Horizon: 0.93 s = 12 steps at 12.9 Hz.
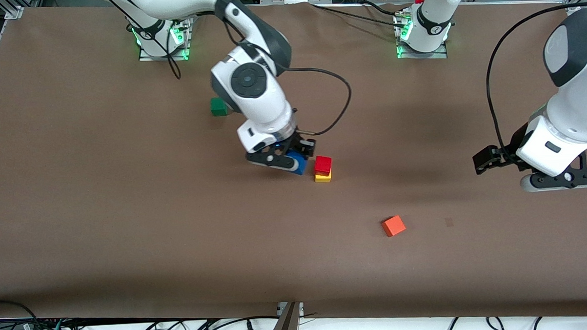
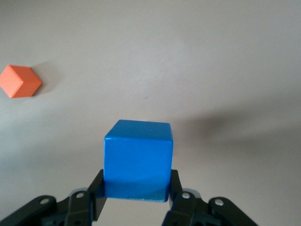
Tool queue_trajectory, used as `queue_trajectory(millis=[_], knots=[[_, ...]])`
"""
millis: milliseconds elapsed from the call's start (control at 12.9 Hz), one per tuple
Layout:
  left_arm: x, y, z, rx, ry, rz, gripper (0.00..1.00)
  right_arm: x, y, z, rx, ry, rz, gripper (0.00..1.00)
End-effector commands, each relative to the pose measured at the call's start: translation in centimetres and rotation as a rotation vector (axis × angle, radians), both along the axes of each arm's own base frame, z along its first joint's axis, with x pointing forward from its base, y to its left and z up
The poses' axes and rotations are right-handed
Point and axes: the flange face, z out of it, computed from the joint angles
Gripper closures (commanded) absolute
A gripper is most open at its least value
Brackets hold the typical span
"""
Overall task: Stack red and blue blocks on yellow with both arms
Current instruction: 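Lower the blue cube onto the red cube with the right gripper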
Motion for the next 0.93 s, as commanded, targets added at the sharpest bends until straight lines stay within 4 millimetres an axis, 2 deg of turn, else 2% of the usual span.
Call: queue_trajectory(millis=[0, 232, 310, 465, 619, 852], knots=[[-1.0, 4.1, 0.5, -0.045, 0.04, -0.041, 0.0, -0.8, 3.4, 0.5, 0.028, -0.031, -0.046, 0.63], [-1.8, 6.7, 0.3, -0.085, 0.1, -0.043, 0.0, -1.6, 5.0, -0.7, 0.043, -0.062, -0.064, 0.62], [-2.1, 7.1, 0.9, -0.076, 0.094, -0.071, 0.0, -1.6, 5.2, -1.2, 0.052, -0.068, -0.064, 0.61], [-3.1, 9.4, 1.5, -0.083, 0.123, -0.089, 0.0, -1.5, 5.5, -2.4, 0.057, -0.07, -0.069, 0.6], [-3.9, 9.6, 2.3, -0.073, 0.127, -0.091, 0.0, -1.8, 5.8, -3.7, 0.048, -0.068, -0.063, 0.6], [-6.0, 8.3, 2.6, -0.059, 0.154, -0.086, 0.0, -2.4, 6.3, -5.3, 0.03, -0.057, -0.061, 0.6]])
